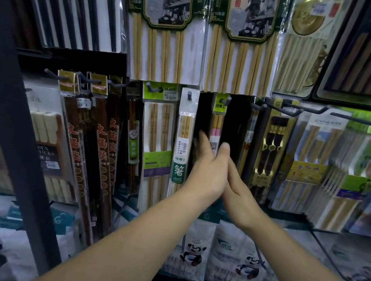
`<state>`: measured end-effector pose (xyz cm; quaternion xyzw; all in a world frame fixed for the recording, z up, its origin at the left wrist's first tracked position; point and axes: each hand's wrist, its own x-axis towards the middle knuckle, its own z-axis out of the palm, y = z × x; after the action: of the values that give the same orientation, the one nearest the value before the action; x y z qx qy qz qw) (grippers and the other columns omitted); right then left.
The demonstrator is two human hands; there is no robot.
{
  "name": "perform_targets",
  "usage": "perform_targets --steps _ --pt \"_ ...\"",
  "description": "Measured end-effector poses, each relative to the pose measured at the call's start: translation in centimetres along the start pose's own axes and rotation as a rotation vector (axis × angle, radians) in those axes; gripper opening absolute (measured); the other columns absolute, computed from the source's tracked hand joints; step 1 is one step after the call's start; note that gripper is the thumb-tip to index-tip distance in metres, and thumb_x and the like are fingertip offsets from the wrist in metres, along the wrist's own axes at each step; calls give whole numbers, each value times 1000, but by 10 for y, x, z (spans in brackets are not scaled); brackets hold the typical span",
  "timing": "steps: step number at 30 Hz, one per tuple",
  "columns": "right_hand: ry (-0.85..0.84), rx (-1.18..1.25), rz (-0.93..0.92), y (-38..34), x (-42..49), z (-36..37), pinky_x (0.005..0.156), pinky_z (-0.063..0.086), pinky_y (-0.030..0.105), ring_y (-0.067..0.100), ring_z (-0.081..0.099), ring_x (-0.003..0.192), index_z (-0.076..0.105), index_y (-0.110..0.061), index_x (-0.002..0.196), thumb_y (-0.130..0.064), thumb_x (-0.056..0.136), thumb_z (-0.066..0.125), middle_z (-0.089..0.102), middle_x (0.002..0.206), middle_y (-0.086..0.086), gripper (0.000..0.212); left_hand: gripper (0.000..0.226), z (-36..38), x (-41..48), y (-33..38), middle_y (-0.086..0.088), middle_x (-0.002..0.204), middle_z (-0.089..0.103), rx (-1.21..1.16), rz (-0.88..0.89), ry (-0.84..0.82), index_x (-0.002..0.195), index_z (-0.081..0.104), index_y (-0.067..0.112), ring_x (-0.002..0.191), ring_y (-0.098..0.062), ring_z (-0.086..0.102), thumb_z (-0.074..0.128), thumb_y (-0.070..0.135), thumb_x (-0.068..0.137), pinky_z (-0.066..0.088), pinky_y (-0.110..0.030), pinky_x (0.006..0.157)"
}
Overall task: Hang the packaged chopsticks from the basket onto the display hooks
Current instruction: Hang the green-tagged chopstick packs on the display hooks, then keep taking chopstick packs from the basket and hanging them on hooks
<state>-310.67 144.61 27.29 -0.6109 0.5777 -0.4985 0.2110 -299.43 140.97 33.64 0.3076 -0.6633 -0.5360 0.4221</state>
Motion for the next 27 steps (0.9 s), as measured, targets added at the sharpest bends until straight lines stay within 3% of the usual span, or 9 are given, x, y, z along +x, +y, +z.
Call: perform_targets --steps 4,6,8,10,12,15,19,23,27 --pt "15 -4 67 15 -59 10 108 49 42 1 53 130 42 -39 148 -59 99 50 55 142 -17 54 78 -11 -56 -30 18 169 -12 79 -23 -158 158 -14 45 157 -9 -2 42 52 105 11 -47 128" --pt "23 -32 134 21 -90 16 97 55 38 3 62 117 52 -45 134 -47 101 53 63 126 -18 33 71 -20 -89 -49 31 163 6 100 -3 -236 158 2 52 150 2 10 46 52 103 19 -37 125" --pt "28 -70 207 26 -119 25 89 56 28 -1 64 106 56 -51 121 -39 101 57 66 116 -20 23 47 -34 -117 -67 41 146 37 94 -8 -269 142 37 64 137 13 36 52 49 99 38 -27 115" --pt "26 -127 273 32 -146 39 79 53 20 -6 63 95 59 -48 111 -34 100 60 67 108 -18 18 23 -51 -140 -88 32 110 66 161 -45 -223 108 57 66 105 9 63 56 46 97 56 -22 93" --pt "-1 -160 332 41 -172 58 71 51 14 -7 61 89 59 -48 103 -32 99 62 68 99 -16 16 12 -66 -159 -115 20 90 67 267 -96 -146 95 61 53 81 -2 65 59 41 97 54 -19 72" --pt "-60 -214 405 64 -211 92 70 49 11 -6 61 89 62 -38 101 -29 97 65 68 94 -15 11 14 -85 -189 -169 9 79 64 443 -202 -79 88 57 42 74 -7 61 62 36 99 48 -18 60" --pt "-205 -225 578 110 -267 140 80 55 28 2 65 84 59 -35 98 -25 97 66 68 91 -12 12 9 -109 -234 -247 3 95 66 673 -367 -124 103 61 26 85 -9 63 65 31 97 56 -38 82" --pt "-304 -278 706 155 -311 181 81 55 31 14 67 83 68 -21 103 -19 92 69 70 90 -6 11 49 -138 -276 -301 -11 123 56 984 -505 -64 128 60 12 116 -33 53 73 37 87 45 -41 98" --pt "-475 -348 762 189 -345 223 83 54 35 24 68 92 69 -17 106 -20 91 66 71 100 3 16 69 -169 -312 -341 -22 126 55 1102 -570 124 131 55 1 116 -43 50 81 38 79 42 -51 99"
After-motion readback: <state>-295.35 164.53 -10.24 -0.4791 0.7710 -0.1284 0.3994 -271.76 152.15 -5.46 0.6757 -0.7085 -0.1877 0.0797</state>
